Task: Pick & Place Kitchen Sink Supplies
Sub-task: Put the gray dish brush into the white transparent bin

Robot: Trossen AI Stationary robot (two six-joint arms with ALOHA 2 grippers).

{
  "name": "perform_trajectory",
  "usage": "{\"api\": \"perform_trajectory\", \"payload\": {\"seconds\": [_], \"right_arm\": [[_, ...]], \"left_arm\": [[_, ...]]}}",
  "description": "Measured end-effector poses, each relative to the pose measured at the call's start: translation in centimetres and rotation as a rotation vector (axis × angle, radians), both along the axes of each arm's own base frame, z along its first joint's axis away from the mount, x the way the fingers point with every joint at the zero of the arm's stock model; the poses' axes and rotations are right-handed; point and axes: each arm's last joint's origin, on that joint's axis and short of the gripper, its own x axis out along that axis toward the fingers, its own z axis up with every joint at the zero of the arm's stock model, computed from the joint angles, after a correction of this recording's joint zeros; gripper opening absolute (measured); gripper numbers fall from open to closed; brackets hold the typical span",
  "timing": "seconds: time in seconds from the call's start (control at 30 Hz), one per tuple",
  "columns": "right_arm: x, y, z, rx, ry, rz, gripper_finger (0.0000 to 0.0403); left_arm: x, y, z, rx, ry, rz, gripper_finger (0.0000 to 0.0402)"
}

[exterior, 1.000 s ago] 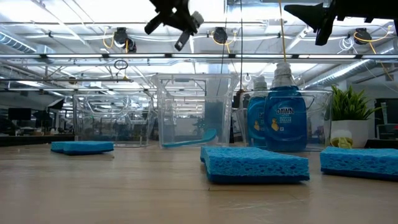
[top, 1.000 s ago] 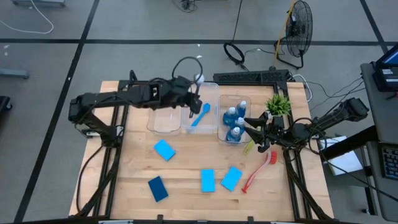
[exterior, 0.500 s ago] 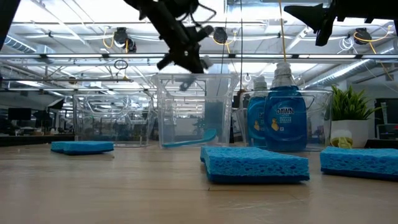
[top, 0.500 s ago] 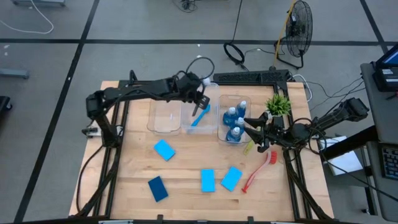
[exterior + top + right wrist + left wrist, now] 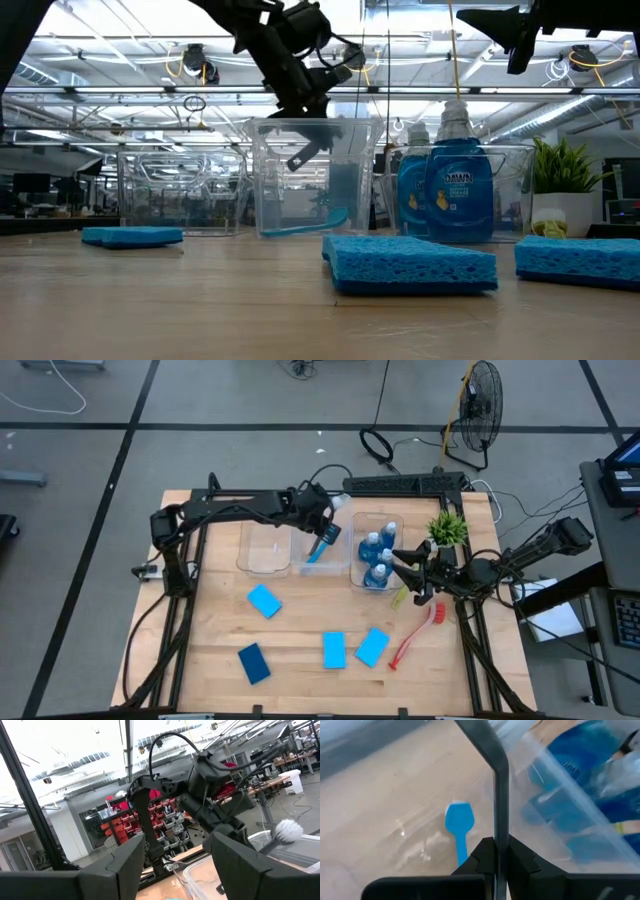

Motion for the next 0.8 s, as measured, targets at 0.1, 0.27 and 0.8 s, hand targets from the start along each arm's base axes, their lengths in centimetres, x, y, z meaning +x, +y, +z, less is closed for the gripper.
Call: {"api": "perform_trajectory", "payload": {"seconds": [0.1,0.27,0.8], "right_arm": [[0.0,0.0,0.0,0.0,0.0,0.0,0.0212],[0.0,0.0,0.0,-0.002,0.001,-0.001,0.0212],[0.0,0.0,0.0,-0.001,0.001,0.0,0.0212]], "left_arm": [[0.1,0.1,-0.4,-0.006,0.012,0.003,0.0019],[0.5,0.0,-1.0,-0.029,0.016,-0.013,0.0019],[0.6,0.3,-1.9,-0.029,0.044,-0.011,0.0063]]}}
